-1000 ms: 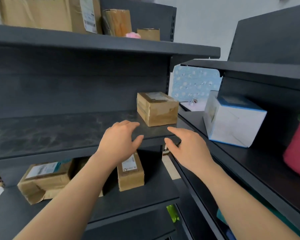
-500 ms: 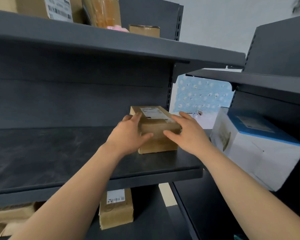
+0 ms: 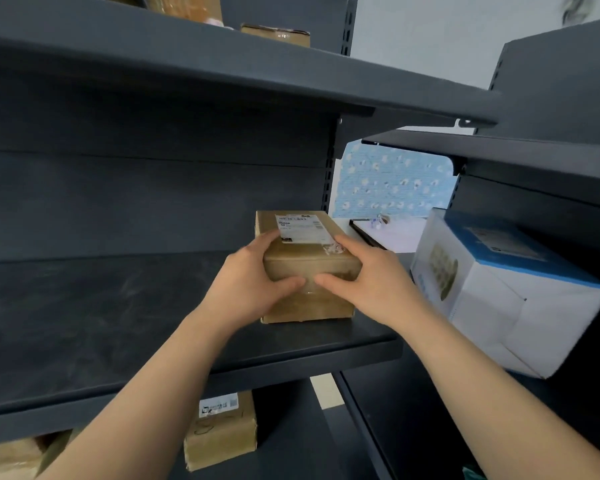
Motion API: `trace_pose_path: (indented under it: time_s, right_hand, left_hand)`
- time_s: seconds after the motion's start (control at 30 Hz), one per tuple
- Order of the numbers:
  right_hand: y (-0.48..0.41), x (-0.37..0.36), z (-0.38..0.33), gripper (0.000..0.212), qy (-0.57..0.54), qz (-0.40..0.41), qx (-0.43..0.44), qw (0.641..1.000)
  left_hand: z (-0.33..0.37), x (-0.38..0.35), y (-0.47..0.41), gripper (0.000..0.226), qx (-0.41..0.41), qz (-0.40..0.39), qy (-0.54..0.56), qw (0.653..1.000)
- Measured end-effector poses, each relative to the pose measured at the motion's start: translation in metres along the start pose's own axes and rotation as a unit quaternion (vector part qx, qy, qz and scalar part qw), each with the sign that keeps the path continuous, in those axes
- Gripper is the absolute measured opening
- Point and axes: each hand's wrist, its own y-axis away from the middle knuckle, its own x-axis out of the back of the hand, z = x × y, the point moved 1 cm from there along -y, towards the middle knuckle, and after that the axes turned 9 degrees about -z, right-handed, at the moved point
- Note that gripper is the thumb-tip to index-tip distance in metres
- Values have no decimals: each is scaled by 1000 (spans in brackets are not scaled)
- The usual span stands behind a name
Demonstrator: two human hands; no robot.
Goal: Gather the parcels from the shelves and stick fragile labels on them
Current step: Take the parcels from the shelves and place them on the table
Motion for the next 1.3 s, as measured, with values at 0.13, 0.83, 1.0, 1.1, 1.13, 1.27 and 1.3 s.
trace_pose_path:
  time_s: [0.13,0.83,1.0,1.1,1.13,1.27,1.3]
  right_hand:
    - [35,4,-31,77,-1,47,-25,999]
    - [336,7,-215,76,129,232,-337,903]
    - [425,15,-245,76,176,254,-412,857]
    - [483,22,-265,75,180,260,-452,834]
    - [503,25,-273,75,180,265,-467,824]
    - [578,35,-307,77,185,284,-510,791]
    - [596,37,-316,77,189,285,-521,782]
  left_hand:
    - [10,11,26,80,-31,0,19,999]
    - [92,-13,219,82,-219,-285,202,911]
    - [135,-49,282,83,-255,-365,229,865]
    - [165,-68,327,82,-277,-404,247,836]
    - [176,-74,343,81,-284,-415,250,828]
    - [219,-94,410,81,-299,-462,269,790]
    - [230,-98,427,80,-302,-475,272,781]
